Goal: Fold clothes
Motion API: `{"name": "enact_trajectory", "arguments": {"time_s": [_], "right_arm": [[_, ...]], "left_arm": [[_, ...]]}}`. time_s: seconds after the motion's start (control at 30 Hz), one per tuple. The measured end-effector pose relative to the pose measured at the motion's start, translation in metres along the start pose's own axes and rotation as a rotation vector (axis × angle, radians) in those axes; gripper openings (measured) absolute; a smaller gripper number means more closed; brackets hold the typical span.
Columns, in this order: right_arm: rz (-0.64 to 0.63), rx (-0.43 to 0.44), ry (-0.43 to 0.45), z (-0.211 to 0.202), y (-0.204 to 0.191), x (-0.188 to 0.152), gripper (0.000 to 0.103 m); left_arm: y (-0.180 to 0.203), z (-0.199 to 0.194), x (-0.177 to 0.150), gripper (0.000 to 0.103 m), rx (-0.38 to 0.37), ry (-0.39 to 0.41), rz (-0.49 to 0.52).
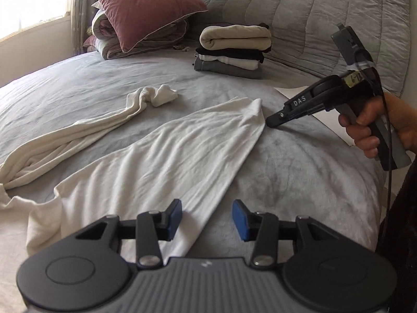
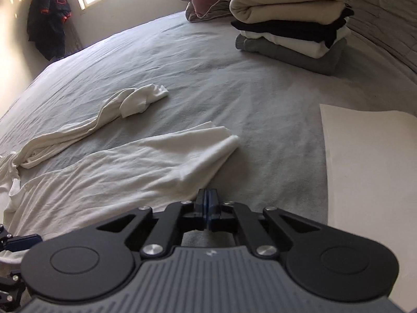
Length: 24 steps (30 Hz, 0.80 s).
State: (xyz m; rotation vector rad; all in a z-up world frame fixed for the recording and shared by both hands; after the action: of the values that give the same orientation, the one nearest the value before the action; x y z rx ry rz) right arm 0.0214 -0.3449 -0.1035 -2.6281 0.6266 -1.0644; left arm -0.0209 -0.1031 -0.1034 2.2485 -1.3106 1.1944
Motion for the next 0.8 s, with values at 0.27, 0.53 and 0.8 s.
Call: {"name": "enact_trajectory", "arguments": {"time_s": [0.27, 0.53, 0.8], "right_arm": [[0.092, 0.026, 0.027, 0.005, 0.003, 0.012, 0.014], [0.135, 0.023, 0.035, 0.003, 0.002, 0.018, 0.030], [0.035, -0.019, 0.058, 0.012, -0.007, 0.011, 0.032]], "left_arm": [[0.003, 0.005, 0.004, 0.040, 0.028, 0.011, 0.034], [0.006, 0.007, 0.005, 0.039, 0.046, 0.012, 0.056], [0.008, 0.007, 0.005, 0.033, 0.045, 0.014, 0.067]]}}
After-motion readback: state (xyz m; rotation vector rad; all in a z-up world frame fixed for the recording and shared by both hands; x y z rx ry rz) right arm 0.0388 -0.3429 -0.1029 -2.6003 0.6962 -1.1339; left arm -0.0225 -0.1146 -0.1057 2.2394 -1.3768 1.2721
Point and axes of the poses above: each gripper's, at about its wrist camera, not at the fingertips, and z roughly the way its jaws point, y to its right, x to its top, the point moved 9 cm from there along z, roughly the way its jaws point, and after that the axes turned 14 degrees about z, right-handed, at the moved point
